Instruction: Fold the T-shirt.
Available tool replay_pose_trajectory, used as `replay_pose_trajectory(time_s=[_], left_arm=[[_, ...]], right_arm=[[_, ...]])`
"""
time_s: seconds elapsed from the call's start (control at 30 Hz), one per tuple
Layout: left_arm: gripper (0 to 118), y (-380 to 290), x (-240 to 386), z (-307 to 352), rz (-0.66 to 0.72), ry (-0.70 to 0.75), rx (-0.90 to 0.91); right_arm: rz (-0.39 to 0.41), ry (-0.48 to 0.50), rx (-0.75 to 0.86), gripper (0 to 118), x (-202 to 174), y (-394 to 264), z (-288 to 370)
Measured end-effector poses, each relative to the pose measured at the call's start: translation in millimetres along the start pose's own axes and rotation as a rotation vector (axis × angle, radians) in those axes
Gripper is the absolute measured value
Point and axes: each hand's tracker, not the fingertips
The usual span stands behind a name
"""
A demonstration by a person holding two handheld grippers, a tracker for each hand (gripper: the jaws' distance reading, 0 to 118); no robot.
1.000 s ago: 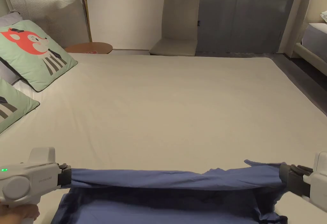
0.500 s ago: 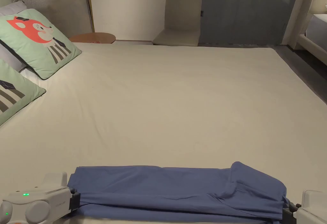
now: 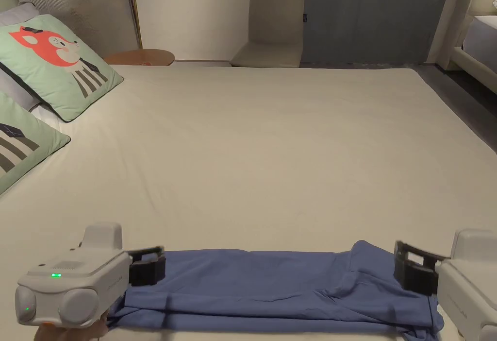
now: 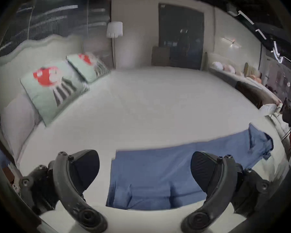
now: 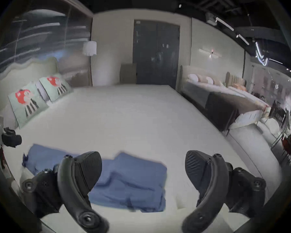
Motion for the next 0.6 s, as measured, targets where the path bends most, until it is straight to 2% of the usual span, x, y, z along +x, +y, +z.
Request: replay_pose_trajectory(time_s=[0.23,0.4,0.5,0.53,0.57,0.6], left_arm=[[108,59,45,52,0.011,0.000,0.397],[106,71,65,63,-0.005,0.042,0.543],[92,67,71,65,0.002,0.029,0.568],[85,65,73,66,0.012,0.028,0.578],[59,64,74,65,0.013,0.025,0.579],[8,64,74,63,0.014,0.022,0.575]], right_arm=[[0.019,0.007,0.295,106,-39,59,26],[0.041,-0.007,0.365,103,-59,71,29],[0.051,-0.010,0.395,92,-66,72,30],[0.058,-0.013,0.404,88,-69,71,30],[0.064,-0.023,0.413,73,-71,70,30],[0.073,-0.038,0.421,46,-73,70,29]])
